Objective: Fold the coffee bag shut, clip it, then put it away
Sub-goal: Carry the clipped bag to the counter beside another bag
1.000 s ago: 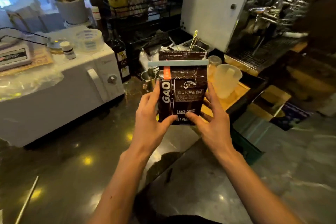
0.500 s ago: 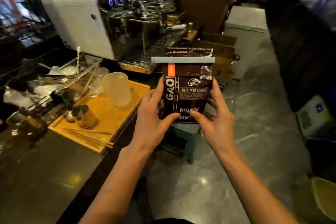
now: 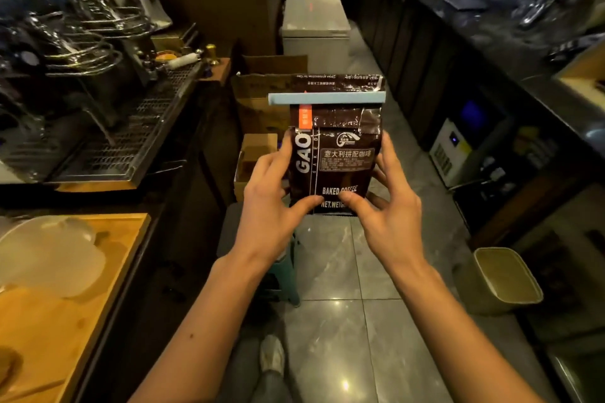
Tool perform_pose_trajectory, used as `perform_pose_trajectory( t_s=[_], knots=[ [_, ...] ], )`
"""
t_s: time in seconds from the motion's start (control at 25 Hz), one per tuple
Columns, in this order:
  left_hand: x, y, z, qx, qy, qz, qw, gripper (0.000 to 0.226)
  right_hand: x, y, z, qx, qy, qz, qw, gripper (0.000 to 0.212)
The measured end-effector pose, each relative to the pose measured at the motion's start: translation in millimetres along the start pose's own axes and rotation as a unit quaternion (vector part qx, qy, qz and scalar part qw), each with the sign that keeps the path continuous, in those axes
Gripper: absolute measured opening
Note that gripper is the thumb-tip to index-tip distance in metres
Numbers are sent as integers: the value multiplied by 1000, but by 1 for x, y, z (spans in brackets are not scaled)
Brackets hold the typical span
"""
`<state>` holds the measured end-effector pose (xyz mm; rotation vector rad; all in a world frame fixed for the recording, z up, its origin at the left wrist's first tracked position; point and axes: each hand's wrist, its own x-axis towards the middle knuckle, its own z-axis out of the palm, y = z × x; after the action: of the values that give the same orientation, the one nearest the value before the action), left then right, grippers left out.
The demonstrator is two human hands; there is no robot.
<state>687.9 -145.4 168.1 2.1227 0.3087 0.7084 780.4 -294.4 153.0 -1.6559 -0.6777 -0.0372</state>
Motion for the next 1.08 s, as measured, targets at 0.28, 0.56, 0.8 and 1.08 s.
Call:
perform_pose_trajectory(
  t_s=[0.28, 0.56, 0.8, 1.08],
  knots=[
    [118, -44, -5, -43, -39, 37, 998, 99, 95, 14, 35, -48, 53, -8, 997, 96],
    [227, -83, 17, -54, -68, 56, 995, 97, 187, 46, 54, -70, 96, 16, 993, 96],
    [311, -98, 102, -66, -101, 61, 991, 99, 261, 105, 7, -88, 113, 26, 989, 96],
    [417, -49, 251, -90, -118, 77, 986, 97, 365, 182, -120, -94, 160, 34, 982, 94]
  ],
)
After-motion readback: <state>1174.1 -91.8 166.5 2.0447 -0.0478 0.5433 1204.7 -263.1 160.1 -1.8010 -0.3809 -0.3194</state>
